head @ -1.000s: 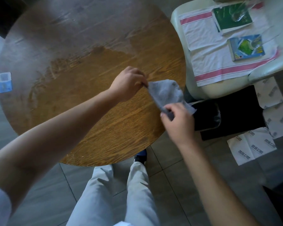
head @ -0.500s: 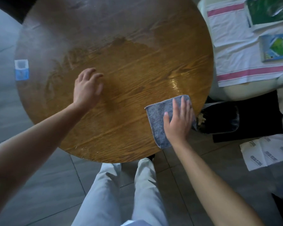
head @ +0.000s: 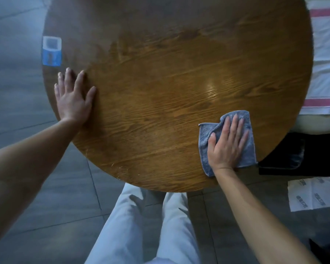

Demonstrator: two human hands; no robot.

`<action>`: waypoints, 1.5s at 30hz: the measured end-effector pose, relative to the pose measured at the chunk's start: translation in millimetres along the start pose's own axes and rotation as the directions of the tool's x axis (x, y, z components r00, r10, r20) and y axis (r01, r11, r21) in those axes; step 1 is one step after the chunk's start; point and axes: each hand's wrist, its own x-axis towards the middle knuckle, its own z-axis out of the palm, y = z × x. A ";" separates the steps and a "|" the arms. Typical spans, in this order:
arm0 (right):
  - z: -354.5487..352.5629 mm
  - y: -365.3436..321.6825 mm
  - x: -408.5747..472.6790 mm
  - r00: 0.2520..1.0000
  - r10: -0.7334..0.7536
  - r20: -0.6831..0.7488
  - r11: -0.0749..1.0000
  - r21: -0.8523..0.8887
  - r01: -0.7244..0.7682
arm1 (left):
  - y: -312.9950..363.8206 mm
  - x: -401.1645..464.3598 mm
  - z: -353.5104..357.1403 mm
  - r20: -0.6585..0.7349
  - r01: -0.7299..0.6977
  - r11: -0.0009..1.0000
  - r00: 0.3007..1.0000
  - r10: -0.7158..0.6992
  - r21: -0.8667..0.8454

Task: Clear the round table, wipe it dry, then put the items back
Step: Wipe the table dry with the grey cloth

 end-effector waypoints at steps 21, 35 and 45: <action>31.6 -328.0 114.2 0.954 -0.291 0.076 0.956 -0.017 0.293 | -68.6 36.5 10.2 -0.128 -0.233 0.972 0.965 0.229 -0.018; 47.0 -272.5 -128.3 0.735 -0.664 0.138 0.747 0.163 0.645 | -51.9 -3.4 18.2 -0.088 -0.145 0.988 0.986 0.141 -0.047; 27.1 -65.6 -79.1 0.980 -0.201 -0.011 0.980 -0.009 0.201 | -32.3 -73.3 32.2 -0.008 -0.072 0.995 0.997 0.072 -0.071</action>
